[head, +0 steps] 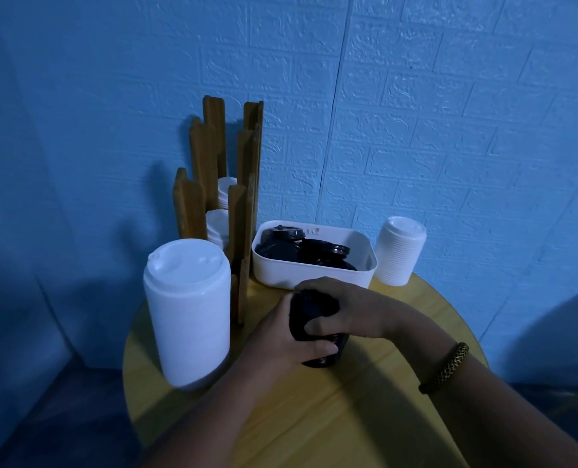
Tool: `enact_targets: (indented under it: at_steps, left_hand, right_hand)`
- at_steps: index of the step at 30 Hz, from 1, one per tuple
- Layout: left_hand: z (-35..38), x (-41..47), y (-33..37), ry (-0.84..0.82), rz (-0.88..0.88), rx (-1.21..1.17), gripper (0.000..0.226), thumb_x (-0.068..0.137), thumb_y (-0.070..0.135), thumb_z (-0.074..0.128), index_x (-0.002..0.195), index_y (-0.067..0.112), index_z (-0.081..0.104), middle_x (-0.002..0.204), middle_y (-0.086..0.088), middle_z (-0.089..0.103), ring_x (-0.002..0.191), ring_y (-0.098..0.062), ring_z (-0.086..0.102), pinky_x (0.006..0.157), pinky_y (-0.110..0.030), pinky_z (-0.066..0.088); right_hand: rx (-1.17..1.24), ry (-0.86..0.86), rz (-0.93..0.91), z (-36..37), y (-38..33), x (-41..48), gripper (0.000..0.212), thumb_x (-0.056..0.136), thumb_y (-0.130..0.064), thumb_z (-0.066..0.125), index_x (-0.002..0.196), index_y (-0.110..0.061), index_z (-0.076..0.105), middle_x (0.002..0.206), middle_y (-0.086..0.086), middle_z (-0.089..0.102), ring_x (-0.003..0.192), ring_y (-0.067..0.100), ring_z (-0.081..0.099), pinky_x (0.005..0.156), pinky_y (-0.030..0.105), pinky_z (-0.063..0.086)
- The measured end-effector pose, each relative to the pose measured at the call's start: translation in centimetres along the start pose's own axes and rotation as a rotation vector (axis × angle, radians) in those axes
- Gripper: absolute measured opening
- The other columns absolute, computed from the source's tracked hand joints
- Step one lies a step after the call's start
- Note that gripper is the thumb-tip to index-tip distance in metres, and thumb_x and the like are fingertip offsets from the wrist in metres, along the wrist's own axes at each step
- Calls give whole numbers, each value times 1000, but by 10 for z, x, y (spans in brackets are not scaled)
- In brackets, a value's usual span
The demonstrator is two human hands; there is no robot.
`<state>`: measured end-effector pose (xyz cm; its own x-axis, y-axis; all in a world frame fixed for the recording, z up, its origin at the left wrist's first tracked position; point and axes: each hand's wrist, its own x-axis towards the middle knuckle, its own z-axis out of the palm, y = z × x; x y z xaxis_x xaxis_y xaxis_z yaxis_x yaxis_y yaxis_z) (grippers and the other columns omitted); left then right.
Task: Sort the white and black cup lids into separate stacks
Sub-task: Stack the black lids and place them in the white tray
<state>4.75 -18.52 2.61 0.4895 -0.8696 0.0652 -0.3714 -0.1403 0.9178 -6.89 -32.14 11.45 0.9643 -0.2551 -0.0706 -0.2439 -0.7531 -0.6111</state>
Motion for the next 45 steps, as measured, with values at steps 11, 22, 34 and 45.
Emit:
enact_targets:
  at_steps: [11, 22, 34, 45]
  left_hand:
    - [4, 3, 4, -3, 68, 116, 101, 80, 39, 85, 157, 37, 20, 133, 24, 38, 129, -4, 40, 97, -22, 39]
    - [6, 4, -3, 0, 31, 49, 110, 60, 82, 76, 152, 48, 27, 148, 21, 46, 137, -6, 44, 110, -44, 47]
    - [4, 1, -5, 0, 76, -8, 95, 60, 78, 78, 141, 55, 35, 136, 31, 51, 127, 7, 48, 102, -25, 47]
    - [4, -5, 4, 4, 57, -51, 73, 73, 53, 87, 129, 57, 41, 126, 34, 55, 113, 22, 50, 88, -11, 42]
  right_hand:
    - [-273, 259, 124, 38, 1, 2, 80, 87, -68, 53, 152, -27, 32, 146, -1, 43, 127, 21, 47, 103, 40, 44]
    - [-521, 298, 305, -46, 57, 64, 39, 103, -29, 31, 118, -23, 66, 154, 1, 39, 144, 29, 26, 109, 54, 29]
    - [637, 756, -62, -33, 43, -6, 15, 92, 0, 63, 95, -14, 60, 83, -2, 63, 81, 13, 62, 76, 29, 53]
    - [272, 541, 602, 7, 83, -78, 23, 100, -10, 46, 116, -17, 61, 108, 8, 68, 87, 23, 66, 73, 36, 55]
